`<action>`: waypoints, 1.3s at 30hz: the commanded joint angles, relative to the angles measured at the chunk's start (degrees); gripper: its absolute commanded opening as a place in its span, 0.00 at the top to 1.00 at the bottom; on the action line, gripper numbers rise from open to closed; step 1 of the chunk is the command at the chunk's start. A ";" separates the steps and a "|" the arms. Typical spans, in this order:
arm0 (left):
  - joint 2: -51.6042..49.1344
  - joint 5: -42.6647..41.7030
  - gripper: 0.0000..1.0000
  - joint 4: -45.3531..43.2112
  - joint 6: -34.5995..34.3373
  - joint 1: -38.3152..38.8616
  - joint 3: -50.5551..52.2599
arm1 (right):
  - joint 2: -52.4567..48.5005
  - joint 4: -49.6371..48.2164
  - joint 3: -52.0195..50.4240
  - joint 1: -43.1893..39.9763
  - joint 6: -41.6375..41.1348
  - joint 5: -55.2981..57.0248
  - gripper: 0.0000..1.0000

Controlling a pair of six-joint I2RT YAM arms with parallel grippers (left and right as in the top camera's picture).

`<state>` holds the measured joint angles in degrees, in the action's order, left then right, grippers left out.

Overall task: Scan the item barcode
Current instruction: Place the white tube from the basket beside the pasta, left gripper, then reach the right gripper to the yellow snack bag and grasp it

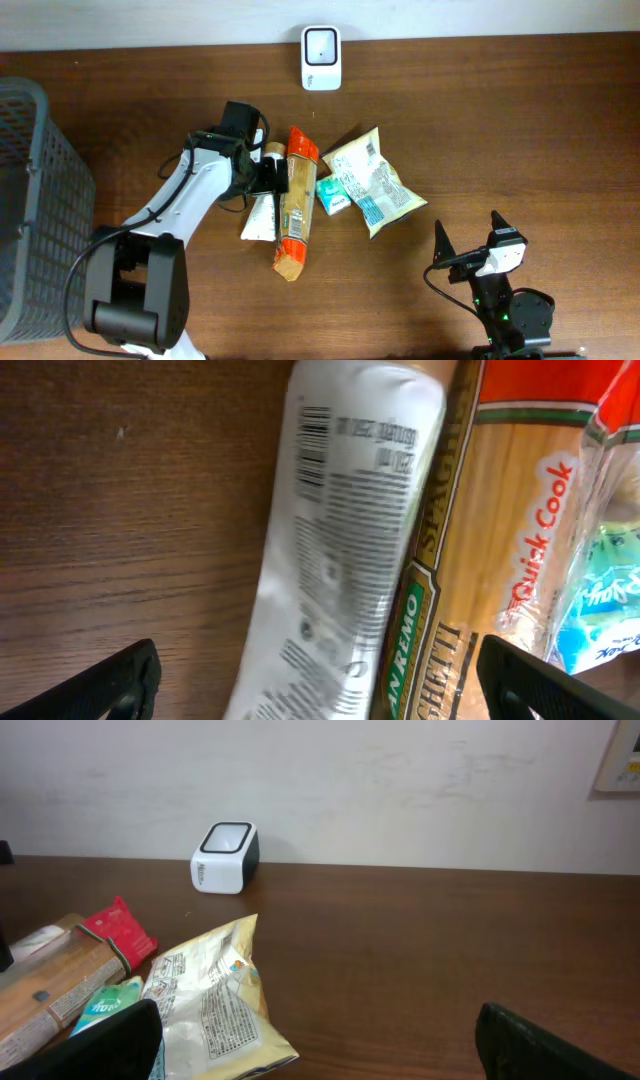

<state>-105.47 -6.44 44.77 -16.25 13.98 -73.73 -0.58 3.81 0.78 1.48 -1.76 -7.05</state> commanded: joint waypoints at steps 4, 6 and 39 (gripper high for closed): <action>10.27 1.97 0.01 2.47 6.97 -4.15 -7.17 | 0.37 -0.02 -0.46 0.04 -0.61 -0.46 0.01; 15.98 1.97 0.01 2.49 11.50 -6.47 -7.39 | 0.37 -0.02 -0.46 0.04 -0.61 -0.46 0.01; 19.12 -20.63 0.00 -0.24 42.07 -42.47 -6.95 | 0.39 0.09 -0.46 0.04 0.90 2.73 0.02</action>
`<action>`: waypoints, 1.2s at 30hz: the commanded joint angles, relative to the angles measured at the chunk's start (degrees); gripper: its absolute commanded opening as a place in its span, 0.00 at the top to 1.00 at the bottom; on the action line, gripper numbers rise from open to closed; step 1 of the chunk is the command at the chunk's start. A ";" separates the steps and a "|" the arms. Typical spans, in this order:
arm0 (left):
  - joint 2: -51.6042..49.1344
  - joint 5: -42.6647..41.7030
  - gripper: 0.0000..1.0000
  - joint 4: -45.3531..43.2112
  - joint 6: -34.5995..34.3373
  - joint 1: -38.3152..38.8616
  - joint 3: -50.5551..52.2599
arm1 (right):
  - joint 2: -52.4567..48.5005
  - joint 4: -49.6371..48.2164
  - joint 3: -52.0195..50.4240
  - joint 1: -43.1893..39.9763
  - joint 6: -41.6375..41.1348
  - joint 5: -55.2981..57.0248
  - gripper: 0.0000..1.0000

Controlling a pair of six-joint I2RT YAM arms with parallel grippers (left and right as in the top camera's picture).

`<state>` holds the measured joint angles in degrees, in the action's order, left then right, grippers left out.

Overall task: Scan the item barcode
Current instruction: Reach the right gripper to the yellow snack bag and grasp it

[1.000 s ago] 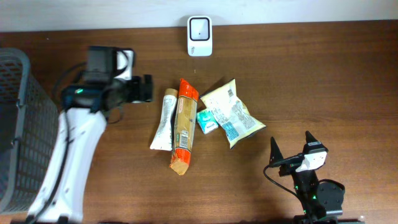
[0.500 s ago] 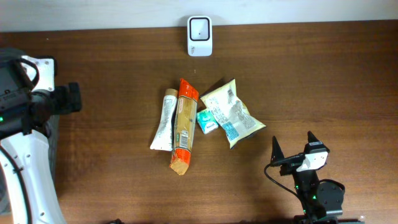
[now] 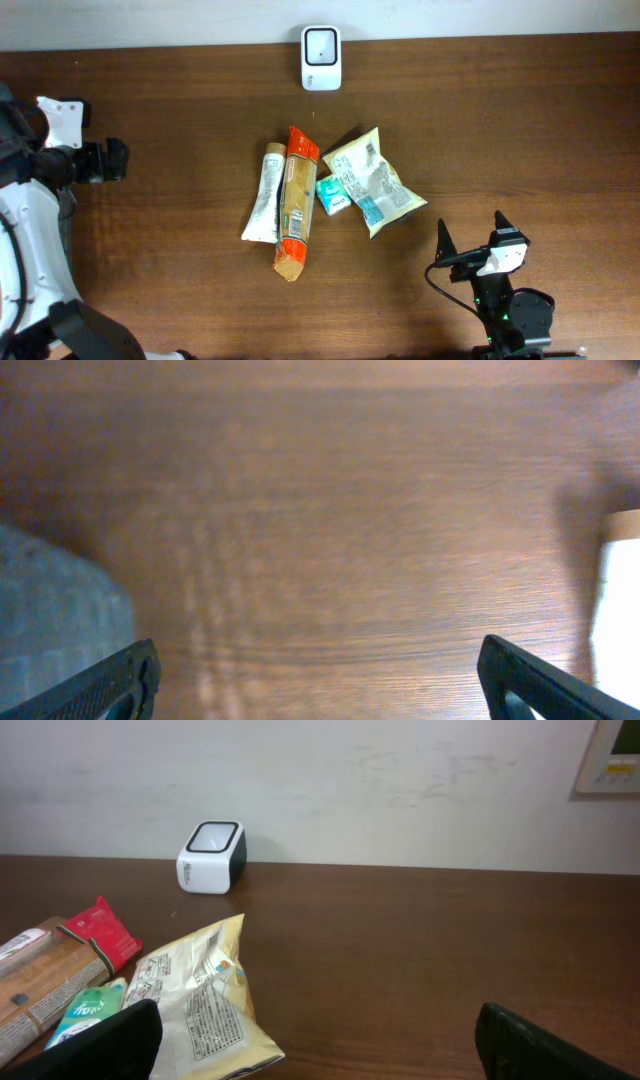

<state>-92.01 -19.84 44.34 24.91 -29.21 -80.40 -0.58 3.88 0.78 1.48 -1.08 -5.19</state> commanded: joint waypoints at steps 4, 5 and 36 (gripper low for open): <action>13.70 -7.39 0.01 2.75 0.85 5.27 -0.28 | 0.37 -1.84 -0.44 0.04 0.13 -7.89 0.01; 15.67 -7.37 0.01 3.41 -0.22 6.64 -0.28 | 0.37 -1.92 -0.17 0.04 -1.27 -8.98 0.01; 20.57 12.39 0.01 6.36 -20.37 11.43 -0.26 | -94.16 40.22 67.80 15.06 -12.15 -28.68 0.78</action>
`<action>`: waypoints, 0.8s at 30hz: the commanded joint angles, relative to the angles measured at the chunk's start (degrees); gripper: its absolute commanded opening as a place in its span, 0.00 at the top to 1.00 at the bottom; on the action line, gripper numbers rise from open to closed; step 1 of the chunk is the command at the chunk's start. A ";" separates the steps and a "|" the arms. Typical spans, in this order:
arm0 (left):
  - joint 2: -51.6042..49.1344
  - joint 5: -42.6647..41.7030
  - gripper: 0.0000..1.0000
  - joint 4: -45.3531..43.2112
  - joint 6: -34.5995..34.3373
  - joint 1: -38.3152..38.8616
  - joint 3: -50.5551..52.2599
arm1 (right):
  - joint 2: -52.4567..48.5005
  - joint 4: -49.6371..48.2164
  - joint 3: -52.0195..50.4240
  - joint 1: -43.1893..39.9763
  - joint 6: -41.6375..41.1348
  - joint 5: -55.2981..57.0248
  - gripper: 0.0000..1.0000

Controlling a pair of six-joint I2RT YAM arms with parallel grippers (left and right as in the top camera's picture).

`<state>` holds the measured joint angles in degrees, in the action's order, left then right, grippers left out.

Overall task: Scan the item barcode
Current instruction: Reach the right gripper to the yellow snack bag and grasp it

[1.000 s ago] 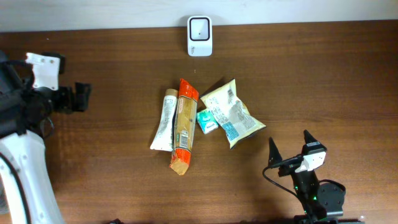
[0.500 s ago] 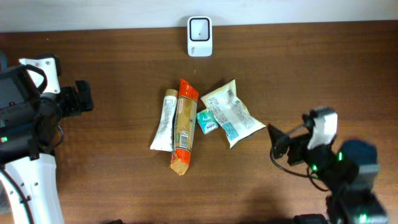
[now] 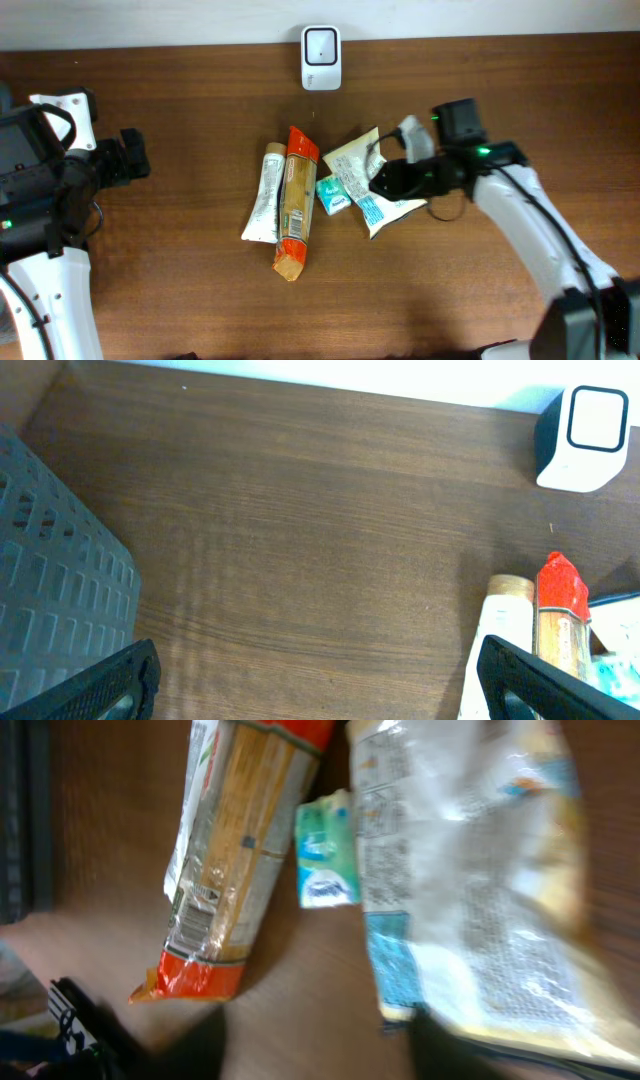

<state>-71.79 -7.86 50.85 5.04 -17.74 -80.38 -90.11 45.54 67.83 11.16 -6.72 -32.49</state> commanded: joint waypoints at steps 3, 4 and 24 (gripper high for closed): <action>0.35 0.42 0.01 -0.15 -0.48 -0.04 -0.28 | -10.32 -1.40 0.13 9.88 -10.71 -1.22 0.78; 0.35 0.42 0.01 -0.15 -0.50 -0.04 -0.28 | -11.69 -1.40 -0.24 11.21 -10.75 -0.81 0.78; 0.35 0.42 0.01 -0.15 -0.50 -0.04 -0.28 | -14.84 1.11 1.33 -10.32 0.81 9.99 0.41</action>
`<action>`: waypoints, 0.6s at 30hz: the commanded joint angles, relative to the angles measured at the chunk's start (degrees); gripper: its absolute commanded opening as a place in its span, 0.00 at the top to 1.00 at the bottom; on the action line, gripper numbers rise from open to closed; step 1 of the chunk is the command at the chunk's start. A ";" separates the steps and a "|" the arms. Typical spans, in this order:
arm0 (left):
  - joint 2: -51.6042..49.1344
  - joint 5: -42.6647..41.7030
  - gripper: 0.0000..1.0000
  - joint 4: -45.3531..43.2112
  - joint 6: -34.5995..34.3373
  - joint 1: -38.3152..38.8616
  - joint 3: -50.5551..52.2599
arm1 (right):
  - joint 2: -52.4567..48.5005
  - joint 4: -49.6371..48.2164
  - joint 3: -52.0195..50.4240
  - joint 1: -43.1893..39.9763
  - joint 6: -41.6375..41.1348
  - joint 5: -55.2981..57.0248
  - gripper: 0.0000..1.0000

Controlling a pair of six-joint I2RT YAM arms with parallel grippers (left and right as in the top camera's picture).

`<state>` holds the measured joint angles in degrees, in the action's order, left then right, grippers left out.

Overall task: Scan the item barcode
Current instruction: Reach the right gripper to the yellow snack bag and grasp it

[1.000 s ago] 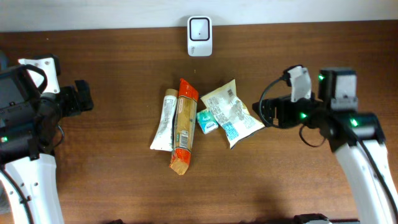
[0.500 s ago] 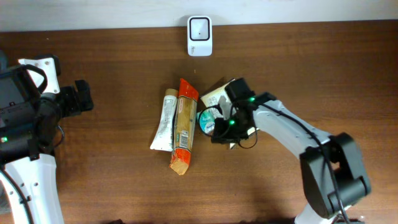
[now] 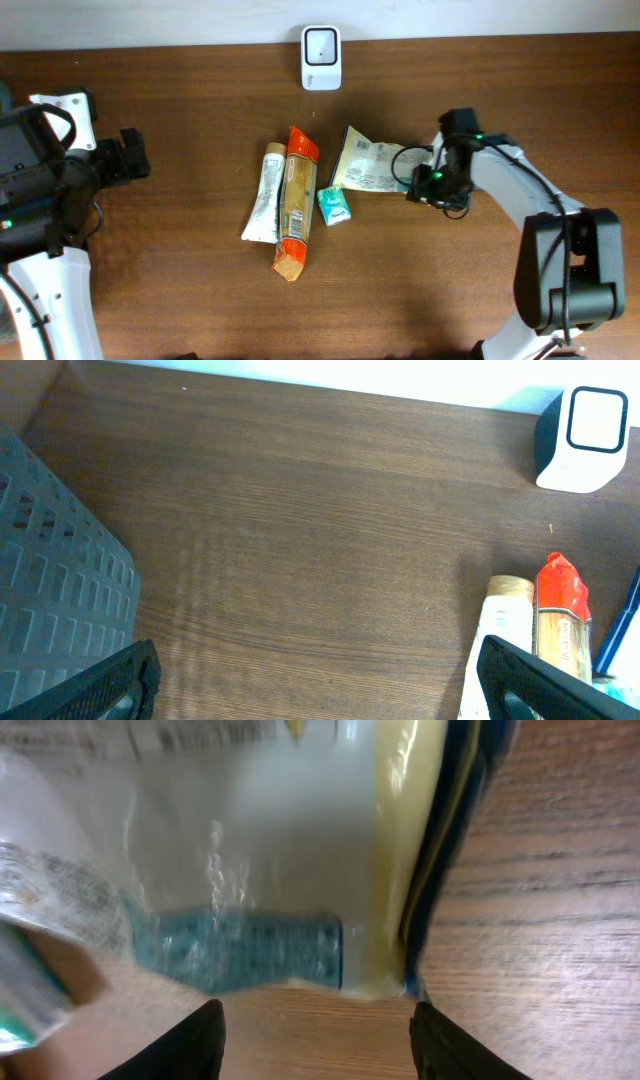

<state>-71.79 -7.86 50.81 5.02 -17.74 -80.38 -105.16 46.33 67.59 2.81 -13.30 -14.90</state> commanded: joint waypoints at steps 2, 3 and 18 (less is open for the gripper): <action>0.35 0.42 0.01 -0.11 -0.46 -0.04 -0.28 | 1.81 2.43 5.90 -5.53 8.87 -10.75 0.27; 0.35 0.39 0.01 -0.11 -0.46 -0.04 -0.28 | 2.19 2.78 7.78 -6.93 10.25 -10.97 0.09; 0.35 0.42 0.01 -0.11 -0.46 -0.04 -0.28 | -15.08 -14.62 8.72 0.24 14.36 -15.93 0.01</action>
<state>-71.79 -7.86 50.83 4.89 -17.74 -80.38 -116.71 32.58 75.88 2.24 3.57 -32.05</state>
